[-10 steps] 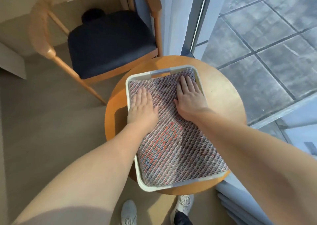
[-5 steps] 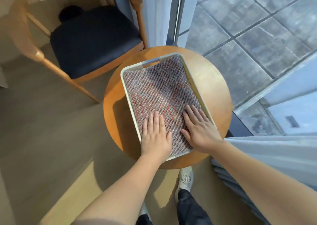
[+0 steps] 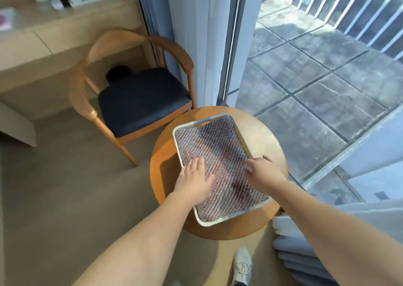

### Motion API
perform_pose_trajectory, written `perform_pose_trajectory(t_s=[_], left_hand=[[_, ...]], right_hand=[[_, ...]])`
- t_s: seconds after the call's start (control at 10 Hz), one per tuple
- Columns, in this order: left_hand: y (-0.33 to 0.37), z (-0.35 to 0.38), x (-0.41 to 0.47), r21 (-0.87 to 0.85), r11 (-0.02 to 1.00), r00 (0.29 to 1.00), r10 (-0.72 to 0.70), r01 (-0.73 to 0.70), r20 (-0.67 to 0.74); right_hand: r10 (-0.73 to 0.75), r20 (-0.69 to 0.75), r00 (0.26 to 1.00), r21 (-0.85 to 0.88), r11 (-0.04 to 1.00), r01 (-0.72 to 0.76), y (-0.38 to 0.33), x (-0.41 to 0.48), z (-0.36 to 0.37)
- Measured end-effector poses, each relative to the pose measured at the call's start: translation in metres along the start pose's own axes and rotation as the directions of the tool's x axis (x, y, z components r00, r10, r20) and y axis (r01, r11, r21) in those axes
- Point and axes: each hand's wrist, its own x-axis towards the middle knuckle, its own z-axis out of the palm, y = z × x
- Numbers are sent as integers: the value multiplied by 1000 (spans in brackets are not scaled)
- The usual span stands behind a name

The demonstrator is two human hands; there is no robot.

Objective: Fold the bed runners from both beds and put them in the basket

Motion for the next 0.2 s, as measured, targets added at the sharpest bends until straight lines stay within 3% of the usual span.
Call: perform_pose_trajectory(t_s=[0.1, 0.2], left_hand=[[-2, -60, -14, -25, 999, 995, 19, -21, -100], [4, -156, -50, -40, 992, 935, 103, -123, -341]], right_hand=[[51, -115, 992, 7, 999, -51, -15, -11, -55], [107, -243, 964, 87, 992, -89, -44, -32, -140]])
